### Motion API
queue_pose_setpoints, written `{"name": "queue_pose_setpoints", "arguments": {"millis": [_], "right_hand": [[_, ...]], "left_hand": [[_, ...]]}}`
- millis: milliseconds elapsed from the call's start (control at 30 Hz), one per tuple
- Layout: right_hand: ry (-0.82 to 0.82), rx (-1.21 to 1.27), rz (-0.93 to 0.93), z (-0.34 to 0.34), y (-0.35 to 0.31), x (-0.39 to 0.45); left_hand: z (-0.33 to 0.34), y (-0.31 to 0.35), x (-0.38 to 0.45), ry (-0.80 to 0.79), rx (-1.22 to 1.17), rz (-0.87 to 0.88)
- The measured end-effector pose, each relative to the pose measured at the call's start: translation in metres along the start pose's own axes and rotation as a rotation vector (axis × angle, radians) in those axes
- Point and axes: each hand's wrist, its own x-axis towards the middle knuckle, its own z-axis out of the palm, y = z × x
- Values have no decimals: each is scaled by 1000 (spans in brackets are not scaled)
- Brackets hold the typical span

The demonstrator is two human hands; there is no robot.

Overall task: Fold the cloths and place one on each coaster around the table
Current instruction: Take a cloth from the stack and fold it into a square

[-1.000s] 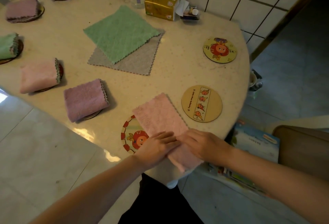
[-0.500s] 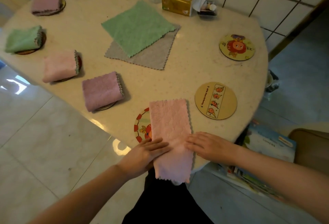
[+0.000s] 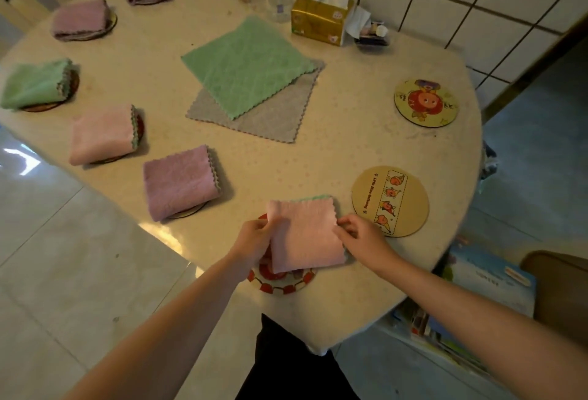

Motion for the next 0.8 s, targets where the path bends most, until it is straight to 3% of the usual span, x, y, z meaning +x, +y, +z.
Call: {"name": "queue_pose_setpoints", "arguments": {"millis": [233, 367, 467, 633, 800], "right_hand": [[93, -100, 2, 13, 2, 10], [170, -285, 55, 17, -1, 13], [153, -461, 144, 20, -10, 18], [144, -536, 231, 18, -19, 20], [66, -558, 270, 22, -26, 10]], "left_hand": [[2, -16, 7, 56, -18, 118], [6, -14, 14, 125, 123, 151], [9, -12, 22, 180, 268, 112], [6, -5, 17, 362, 572, 160], [2, 8, 11, 320, 525, 67]]}}
